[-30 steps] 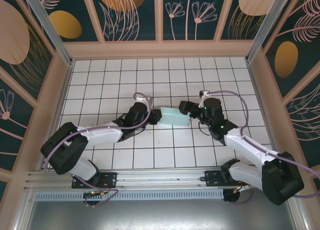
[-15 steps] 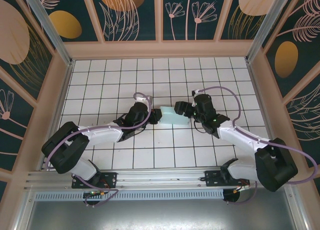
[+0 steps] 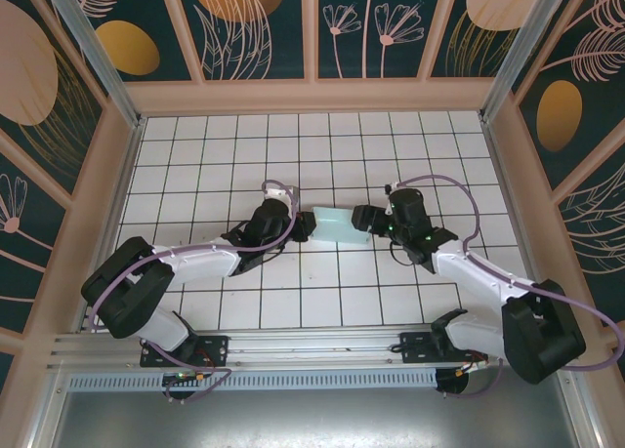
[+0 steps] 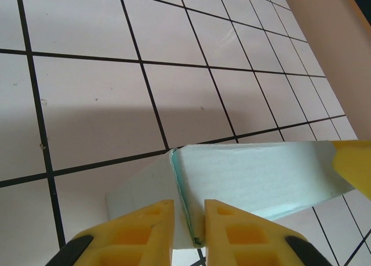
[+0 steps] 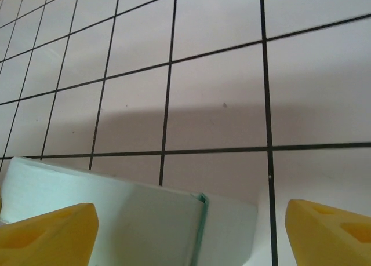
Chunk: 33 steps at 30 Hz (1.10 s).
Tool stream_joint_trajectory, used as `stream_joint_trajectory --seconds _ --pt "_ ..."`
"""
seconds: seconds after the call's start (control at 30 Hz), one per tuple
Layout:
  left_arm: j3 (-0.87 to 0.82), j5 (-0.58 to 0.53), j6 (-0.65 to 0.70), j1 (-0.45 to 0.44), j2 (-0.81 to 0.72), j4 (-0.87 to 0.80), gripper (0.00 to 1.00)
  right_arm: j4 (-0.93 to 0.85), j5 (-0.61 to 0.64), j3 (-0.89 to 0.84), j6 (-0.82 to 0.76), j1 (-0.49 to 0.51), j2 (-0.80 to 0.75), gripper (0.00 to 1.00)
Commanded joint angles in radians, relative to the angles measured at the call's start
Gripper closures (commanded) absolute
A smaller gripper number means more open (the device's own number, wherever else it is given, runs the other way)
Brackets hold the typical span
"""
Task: Fold the paper box
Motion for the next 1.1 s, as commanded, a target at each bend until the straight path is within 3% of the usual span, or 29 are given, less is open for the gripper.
stream_joint_trajectory --seconds 0.0,0.13,0.37,0.47,0.63,0.67,0.8,0.83,0.9,0.97,1.07 --pt "-0.046 -0.042 0.051 0.005 0.058 -0.257 0.80 -0.045 -0.009 0.010 -0.026 0.010 0.018 0.12" --pt "-0.048 -0.041 0.063 0.004 0.058 -0.257 0.80 -0.089 0.058 0.070 -0.034 0.077 0.106 0.12" --pt "-0.061 -0.053 0.060 0.005 0.050 -0.263 0.80 -0.066 0.055 0.003 0.020 0.054 0.080 0.35" --pt "-0.065 -0.055 0.062 0.004 0.054 -0.261 0.80 -0.063 0.024 -0.041 0.021 -0.003 0.026 0.54" --pt "-0.061 -0.037 0.074 0.005 0.068 -0.260 0.80 -0.032 -0.018 -0.094 0.021 -0.056 -0.040 0.97" --pt "-0.059 -0.037 0.077 0.005 0.070 -0.261 0.80 -0.027 -0.026 -0.097 0.021 -0.058 -0.044 1.00" --pt "-0.057 -0.038 0.080 0.005 0.072 -0.263 0.80 -0.010 -0.044 -0.091 0.024 -0.056 -0.043 1.00" --pt "-0.058 -0.039 0.080 0.005 0.072 -0.263 0.80 -0.008 -0.045 -0.087 0.024 -0.054 -0.044 0.91" --pt "-0.059 -0.042 0.077 0.005 0.073 -0.263 0.80 0.003 -0.053 -0.076 0.020 -0.041 -0.048 0.55" --pt "-0.059 -0.041 0.076 0.005 0.073 -0.260 0.80 0.005 -0.054 -0.066 0.023 -0.028 -0.049 0.41" --pt "-0.061 -0.041 0.074 0.005 0.072 -0.260 0.80 0.010 -0.032 -0.068 0.034 -0.026 -0.079 0.34"
